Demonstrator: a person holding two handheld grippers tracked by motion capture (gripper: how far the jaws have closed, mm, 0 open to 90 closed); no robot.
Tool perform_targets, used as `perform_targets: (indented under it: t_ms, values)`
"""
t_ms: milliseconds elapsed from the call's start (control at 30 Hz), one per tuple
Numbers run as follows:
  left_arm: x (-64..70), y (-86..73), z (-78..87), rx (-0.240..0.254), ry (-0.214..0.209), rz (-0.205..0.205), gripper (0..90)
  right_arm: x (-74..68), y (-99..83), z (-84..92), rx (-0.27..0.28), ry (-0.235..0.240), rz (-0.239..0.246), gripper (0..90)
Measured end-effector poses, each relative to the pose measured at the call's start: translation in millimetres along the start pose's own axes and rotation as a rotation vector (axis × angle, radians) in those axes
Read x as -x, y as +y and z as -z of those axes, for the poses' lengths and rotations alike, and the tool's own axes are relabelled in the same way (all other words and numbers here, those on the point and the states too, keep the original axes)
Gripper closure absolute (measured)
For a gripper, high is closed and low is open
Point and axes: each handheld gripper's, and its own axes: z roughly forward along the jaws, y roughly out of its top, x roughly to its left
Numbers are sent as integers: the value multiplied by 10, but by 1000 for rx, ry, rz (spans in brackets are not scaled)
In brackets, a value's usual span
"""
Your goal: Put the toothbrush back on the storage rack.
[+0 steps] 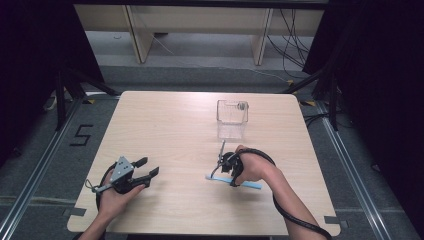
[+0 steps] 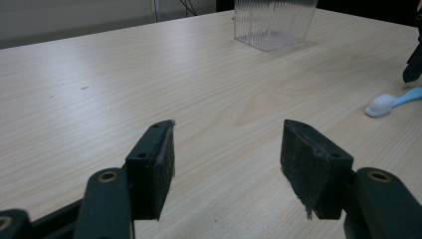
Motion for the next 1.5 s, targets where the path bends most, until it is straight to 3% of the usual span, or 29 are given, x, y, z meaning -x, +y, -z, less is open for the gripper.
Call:
perform_targets:
  t_ms: [167, 233, 267, 300, 333, 367, 433, 533, 567, 633, 1033, 1167, 1300, 1500]
  values:
    - [2, 0, 0, 0, -1, 1, 381, -10, 38, 0, -5, 2, -34, 655]
    - [1, -2, -4, 6, -3, 2, 380, 4, 46, -11, -1, 1, -18, 667]
    - [2, -1, -1, 2, -1, 2, 379, 18, 56, -13, -1, -6, 14, 671]
    - [2, -1, -2, 3, -1, 3, 379, 6, 55, -19, 1, 5, -17, 678]
    - [2, 0, 0, 1, -1, 2, 379, 19, 60, -22, 9, -3, 3, 685]
    - [0, -3, -7, 9, -5, 3, 379, 1, 67, -8, -14, 3, -30, 690]
    - [2, -2, -3, 5, -4, 1, 379, 14, 76, -16, -16, 4, -8, 699]
    - [2, 0, 0, 1, -2, 1, 379, 5, 79, -29, -15, 4, -24, 711]
    - [3, 0, 0, 1, -2, 1, 379, 25, 84, -40, -5, 2, 11, 714]
    - [1, -5, -9, 13, -9, 3, 379, 5, 86, -45, -20, 7, -21, 722]
    - [2, -5, -9, 13, -10, 2, 377, -19, 103, -61, -26, -17, -20, 786]
    - [1, -5, -9, 13, -10, 4, 376, -8, 95, -62, -14, -18, -14, 786]
    - [0, -5, -10, 12, -10, 4, 376, -31, 71, 1, 19, -11, -65, 787]
    - [8, 0, -2, -1, -4, 1, 376, -30, -29, 115, 110, -37, -121, 787]
